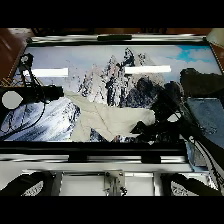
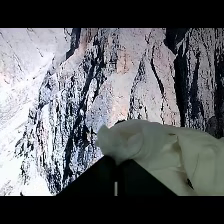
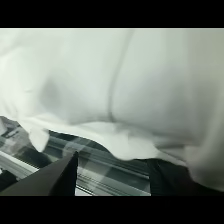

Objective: Fold the shirts.

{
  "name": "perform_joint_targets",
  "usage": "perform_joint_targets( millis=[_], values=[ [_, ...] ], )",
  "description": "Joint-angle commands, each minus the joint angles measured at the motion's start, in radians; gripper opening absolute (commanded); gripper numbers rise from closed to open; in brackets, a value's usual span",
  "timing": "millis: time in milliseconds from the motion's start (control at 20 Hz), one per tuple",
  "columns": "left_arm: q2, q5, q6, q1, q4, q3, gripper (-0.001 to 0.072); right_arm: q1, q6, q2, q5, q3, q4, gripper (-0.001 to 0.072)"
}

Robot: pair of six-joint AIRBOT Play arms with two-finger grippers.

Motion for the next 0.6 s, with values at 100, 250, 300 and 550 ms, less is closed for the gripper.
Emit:
perform_joint_targets(
  millis=[100,250,300,550],
  values=[
    [0.001,0.0,0.0,0.001,0.001,0.0,0.004,0.067,0.048,-0.022,-0.166,-0.002,0.021,0.0055],
    [0.007,-0.005,0.025,0.001,0.006,0.008,0.004,0.039,-0.071,-0.009,-0.084,0.033,0.057,0.0063],
    [0.015,-0.022,0.063,0.002,0.019,0.031,0.004,0.022,-0.116,0.014,-0.025,0.069,0.056,0.0063],
    [0.067,-0.207,0.131,0.082,0.087,0.464,0.004,-0.171,-0.256,0.332,0.103,0.433,0.052,0.0063]
  ],
)
